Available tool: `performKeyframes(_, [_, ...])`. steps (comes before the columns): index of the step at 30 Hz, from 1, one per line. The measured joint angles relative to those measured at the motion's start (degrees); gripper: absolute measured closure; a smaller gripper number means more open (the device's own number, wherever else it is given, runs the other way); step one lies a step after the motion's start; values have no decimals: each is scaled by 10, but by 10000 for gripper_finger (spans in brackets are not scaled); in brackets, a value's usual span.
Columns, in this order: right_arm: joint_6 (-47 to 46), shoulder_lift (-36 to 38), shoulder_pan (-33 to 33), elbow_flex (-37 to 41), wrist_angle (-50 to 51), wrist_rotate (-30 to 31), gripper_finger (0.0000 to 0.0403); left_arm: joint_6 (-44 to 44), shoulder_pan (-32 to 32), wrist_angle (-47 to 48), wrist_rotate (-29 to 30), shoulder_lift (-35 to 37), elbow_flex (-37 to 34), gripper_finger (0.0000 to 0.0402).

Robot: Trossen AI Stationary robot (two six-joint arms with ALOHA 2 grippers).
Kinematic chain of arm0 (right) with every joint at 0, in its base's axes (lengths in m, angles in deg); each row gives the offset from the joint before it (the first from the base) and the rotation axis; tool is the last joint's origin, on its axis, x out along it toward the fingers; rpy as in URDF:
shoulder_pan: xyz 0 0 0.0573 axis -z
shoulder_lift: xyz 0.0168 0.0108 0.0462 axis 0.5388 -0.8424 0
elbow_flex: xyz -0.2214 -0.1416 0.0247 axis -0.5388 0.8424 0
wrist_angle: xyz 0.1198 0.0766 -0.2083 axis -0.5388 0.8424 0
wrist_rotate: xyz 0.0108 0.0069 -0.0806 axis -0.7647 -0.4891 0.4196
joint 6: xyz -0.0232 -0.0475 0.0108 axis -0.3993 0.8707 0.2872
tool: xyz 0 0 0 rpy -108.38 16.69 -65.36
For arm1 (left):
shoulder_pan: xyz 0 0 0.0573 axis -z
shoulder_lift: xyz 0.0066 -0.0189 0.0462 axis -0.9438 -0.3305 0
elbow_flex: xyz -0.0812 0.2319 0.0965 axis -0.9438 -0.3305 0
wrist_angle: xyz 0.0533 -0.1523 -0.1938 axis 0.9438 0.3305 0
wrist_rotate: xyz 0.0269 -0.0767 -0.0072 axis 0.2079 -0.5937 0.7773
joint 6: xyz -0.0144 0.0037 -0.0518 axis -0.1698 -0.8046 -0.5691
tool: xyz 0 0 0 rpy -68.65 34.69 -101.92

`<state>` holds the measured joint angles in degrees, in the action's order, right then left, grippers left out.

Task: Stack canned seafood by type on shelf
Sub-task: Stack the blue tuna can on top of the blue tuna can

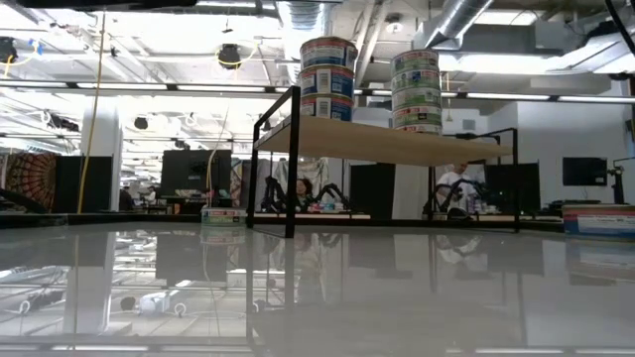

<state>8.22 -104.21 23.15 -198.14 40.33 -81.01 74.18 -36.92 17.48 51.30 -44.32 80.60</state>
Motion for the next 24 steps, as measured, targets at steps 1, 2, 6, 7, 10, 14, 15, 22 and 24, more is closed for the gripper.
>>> performKeyframes(1, [-2,6,11,1,-2,0,188,7,-6,-1,15,0,0,207])
performKeyframes(2, [-6,12,22,1,-6,-2,188,14,-11,-1,35,0,0,207])
performKeyframes(6, [-21,33,73,1,-21,-22,188,46,-33,-2,113,0,0,207])
performKeyframes(7, [-21,37,87,1,-24,-27,188,58,-39,-2,127,0,0,207])
performKeyframes(10, [-21,48,128,1,-38,-44,188,105,-62,-14,153,0,0,207])
performKeyframes(14, [-22,54,183,1,-76,-101,188,196,-98,-86,177,0,0,207])
performKeyframes(15, [-24,54,197,1,-86,-126,188,227,-105,-110,181,0,0,207])
performKeyframes(22, [-104,54,260,1,-94,-282,185,538,-134,-280,152,0,0,207])
performKeyframes(24, [-117,54,267,1,-93,-295,185,616,-136,-313,120,0,0,207])
